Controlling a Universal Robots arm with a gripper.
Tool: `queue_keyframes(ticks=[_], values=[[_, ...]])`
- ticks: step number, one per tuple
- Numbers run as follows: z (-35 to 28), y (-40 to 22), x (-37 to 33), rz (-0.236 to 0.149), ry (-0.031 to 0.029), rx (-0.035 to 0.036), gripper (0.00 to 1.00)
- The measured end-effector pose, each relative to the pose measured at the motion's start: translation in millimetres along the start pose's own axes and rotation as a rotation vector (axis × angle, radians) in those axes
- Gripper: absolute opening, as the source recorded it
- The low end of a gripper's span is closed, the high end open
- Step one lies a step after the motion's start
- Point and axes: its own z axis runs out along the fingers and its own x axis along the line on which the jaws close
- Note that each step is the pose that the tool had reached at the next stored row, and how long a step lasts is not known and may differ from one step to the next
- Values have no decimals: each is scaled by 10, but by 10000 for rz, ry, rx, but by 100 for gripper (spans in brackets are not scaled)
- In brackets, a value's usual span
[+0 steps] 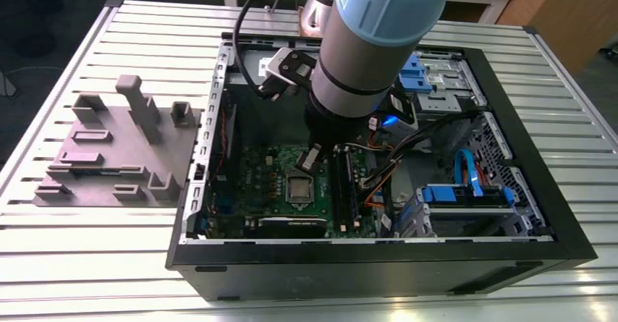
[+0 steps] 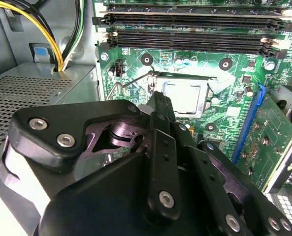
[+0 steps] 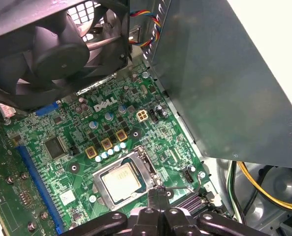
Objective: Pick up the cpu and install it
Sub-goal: 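Install the first cpu locking lever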
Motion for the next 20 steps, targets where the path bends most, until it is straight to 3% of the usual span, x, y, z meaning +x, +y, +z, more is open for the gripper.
queue_keyframes(ticks=[5, 9, 16, 20], values=[[0, -2, -1, -2, 0, -1, 11], [-3, -44, -30, 0, 2, -1, 11], [-2, -144, -165, 0, 2, -5, 11], [5, -137, -229, 2, 4, -4, 11]])
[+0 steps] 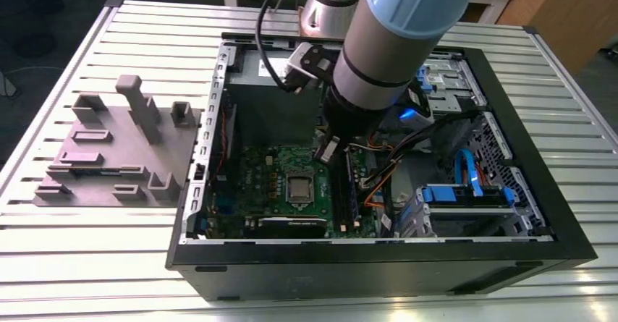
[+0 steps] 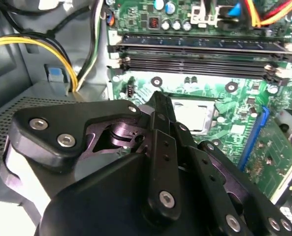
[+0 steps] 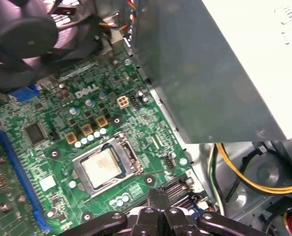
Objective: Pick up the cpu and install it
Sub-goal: 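Install the first cpu locking lever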
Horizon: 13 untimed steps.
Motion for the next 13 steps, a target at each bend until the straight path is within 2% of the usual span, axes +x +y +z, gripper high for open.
queue_keyframes(ticks=[7, 13], values=[[28, 66, -140, -2, -2, -1, 11], [48, 97, -213, -23, 2, -3, 11]])
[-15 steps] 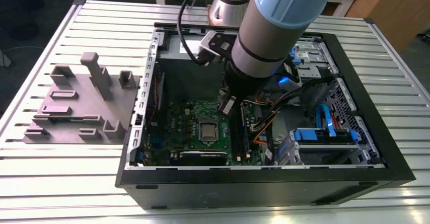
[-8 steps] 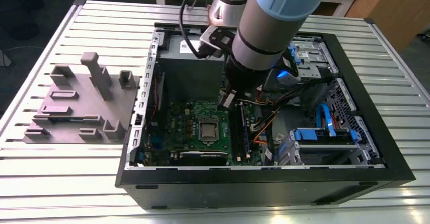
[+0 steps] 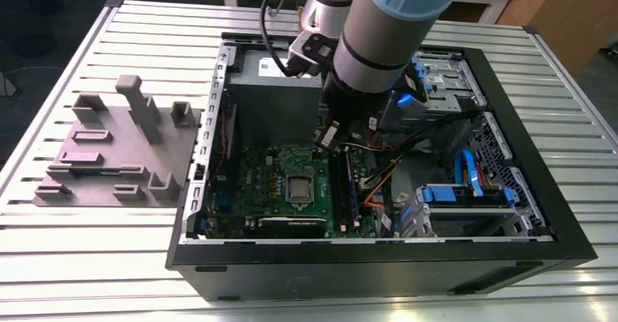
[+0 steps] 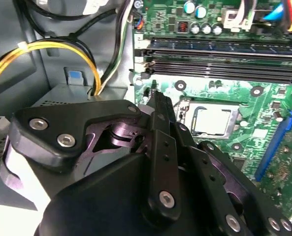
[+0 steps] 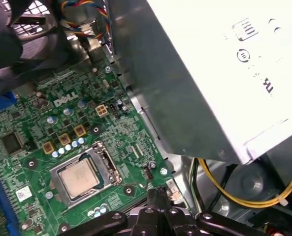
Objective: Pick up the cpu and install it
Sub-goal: 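Install the first cpu locking lever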
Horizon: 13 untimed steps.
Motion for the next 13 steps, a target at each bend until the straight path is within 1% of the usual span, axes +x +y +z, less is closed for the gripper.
queue_keyframes(ticks=[2, 6, 9, 13], values=[[12, 8, -16, -19, -1, -3, 11], [31, 26, -24, -37, 0, -8, 11], [44, 55, -17, -75, 3, -12, 11], [46, 56, -9, -157, 19, -19, 11]])
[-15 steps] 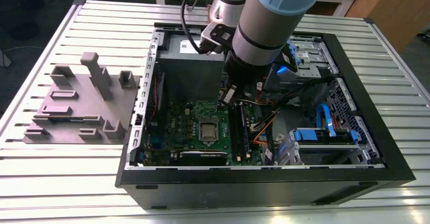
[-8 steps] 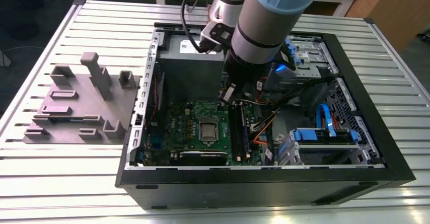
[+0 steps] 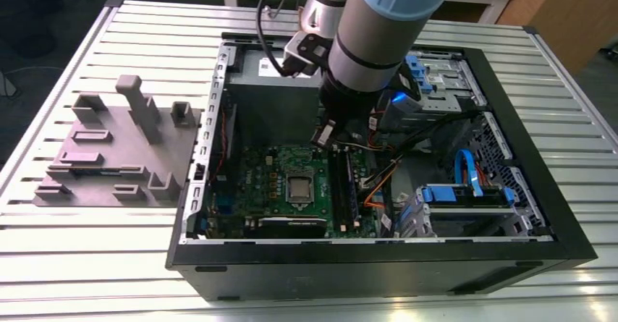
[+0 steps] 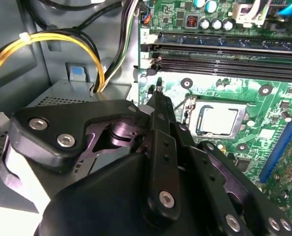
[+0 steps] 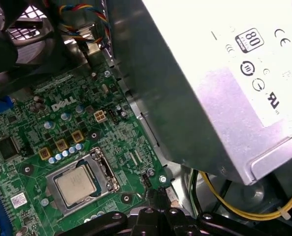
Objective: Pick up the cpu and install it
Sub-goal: 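Install the first cpu locking lever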
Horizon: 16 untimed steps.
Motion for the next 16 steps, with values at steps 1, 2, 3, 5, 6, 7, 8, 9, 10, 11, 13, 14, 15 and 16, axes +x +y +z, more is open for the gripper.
queue_keyframes(ticks=[1, 2, 3, 5, 6, 7, 8, 9, 10, 11, 13, 14, 15, 16], values=[[-1, -1, 6, -15, 9, 2, 11], [-2, -3, 11, -30, 21, 5, 11], [-3, -5, 18, -44, 31, 8, 11], [-5, -11, 32, -66, 42, 11, 11], [-7, -14, 43, -81, 46, 10, 11], [-9, -15, 51, -98, 49, 8, 11], [-8, -16, 55, -129, 55, 6, 11], [-9, -16, 57, -180, 67, 2, 11], [-9, -16, 61, -249, 78, -4, 11], [-10, -15, 65, -317, 89, -11, 11], [-11, -14, 81, -418, 103, -21, 11], [-13, -16, 93, -442, 106, -24, 11], [-15, -22, 106, -455, 109, -25, 11], [-17, -28, 121, -465, 111, -27, 11]])
